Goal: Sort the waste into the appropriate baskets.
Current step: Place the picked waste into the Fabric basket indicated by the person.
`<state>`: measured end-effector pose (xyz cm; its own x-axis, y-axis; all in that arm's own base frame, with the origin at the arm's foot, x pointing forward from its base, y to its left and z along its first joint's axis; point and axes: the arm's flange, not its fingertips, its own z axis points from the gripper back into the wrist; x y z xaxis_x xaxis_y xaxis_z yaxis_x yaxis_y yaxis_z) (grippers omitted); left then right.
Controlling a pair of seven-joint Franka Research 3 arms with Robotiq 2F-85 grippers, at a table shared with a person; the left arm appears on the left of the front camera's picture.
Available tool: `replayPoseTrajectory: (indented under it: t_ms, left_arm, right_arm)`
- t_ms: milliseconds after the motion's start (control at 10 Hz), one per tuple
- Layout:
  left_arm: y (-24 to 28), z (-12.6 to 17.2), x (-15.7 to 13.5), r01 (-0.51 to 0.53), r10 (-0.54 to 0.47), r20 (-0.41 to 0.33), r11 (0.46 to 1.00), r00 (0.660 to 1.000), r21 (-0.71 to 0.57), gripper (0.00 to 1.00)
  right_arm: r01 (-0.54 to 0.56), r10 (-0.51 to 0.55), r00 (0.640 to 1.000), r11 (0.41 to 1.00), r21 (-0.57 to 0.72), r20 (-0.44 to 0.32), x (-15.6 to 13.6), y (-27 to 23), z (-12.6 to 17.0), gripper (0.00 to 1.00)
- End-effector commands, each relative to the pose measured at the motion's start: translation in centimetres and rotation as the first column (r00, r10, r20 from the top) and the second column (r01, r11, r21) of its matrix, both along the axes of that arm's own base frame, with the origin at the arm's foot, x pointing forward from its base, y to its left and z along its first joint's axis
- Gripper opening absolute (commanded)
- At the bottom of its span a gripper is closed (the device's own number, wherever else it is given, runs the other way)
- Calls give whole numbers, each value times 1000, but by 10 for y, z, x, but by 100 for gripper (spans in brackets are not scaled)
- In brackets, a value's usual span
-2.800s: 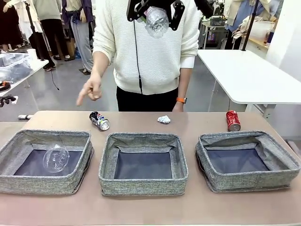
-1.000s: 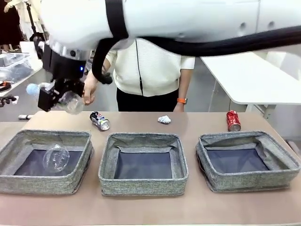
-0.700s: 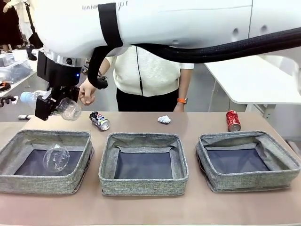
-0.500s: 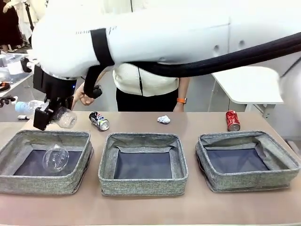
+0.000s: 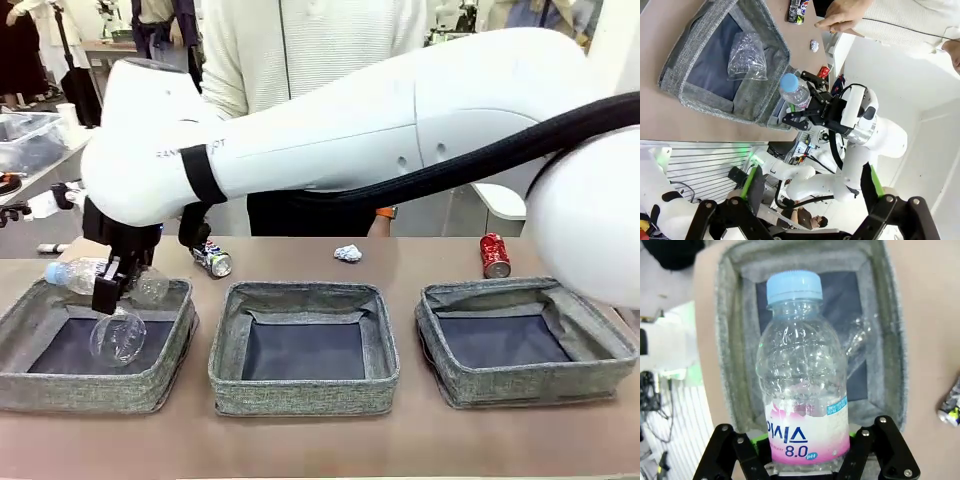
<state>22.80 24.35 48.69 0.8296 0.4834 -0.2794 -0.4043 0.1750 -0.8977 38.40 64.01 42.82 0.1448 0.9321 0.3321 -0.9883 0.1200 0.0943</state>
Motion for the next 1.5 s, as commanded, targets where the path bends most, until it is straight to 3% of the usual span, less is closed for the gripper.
replayPoseTrajectory:
  t_ms: [0, 100, 200, 400, 500, 700, 1400]
  left_arm:
    - [1, 2, 0, -4, 4, 7, 1000, 1000, 9, 100]
    - [1, 2, 0, -4, 4, 7, 1000, 1000, 9, 100]
    - [1, 2, 0, -4, 4, 7, 1000, 1000, 9, 100]
    - [1, 2, 0, -4, 4, 7, 1000, 1000, 9, 100]
    - [1, 2, 0, -4, 4, 7, 1000, 1000, 9, 100]
    - [1, 2, 0, -4, 4, 7, 1000, 1000, 9, 100]
    - [1, 2, 0, -4, 4, 7, 1000, 1000, 9, 100]
  right_arm:
    - [-18, 18, 1000, 1000, 9, 8, 3, 3, 11, 51]
    - [-21, 21, 1000, 1000, 14, 3, 3, 3, 10, 56]
    - [-21, 21, 1000, 999, 24, 0, 4, 3, 10, 100]
    - [-24, 27, 999, 997, 75, -35, 6, 2, 11, 100]
    - [-16, 20, 999, 995, 96, -41, 8, 1, 12, 80]
    - [3, 4, 998, 991, 130, -55, 10, -1, 12, 100]
    - [82, -61, 992, 978, 191, -111, 15, -12, 16, 100]
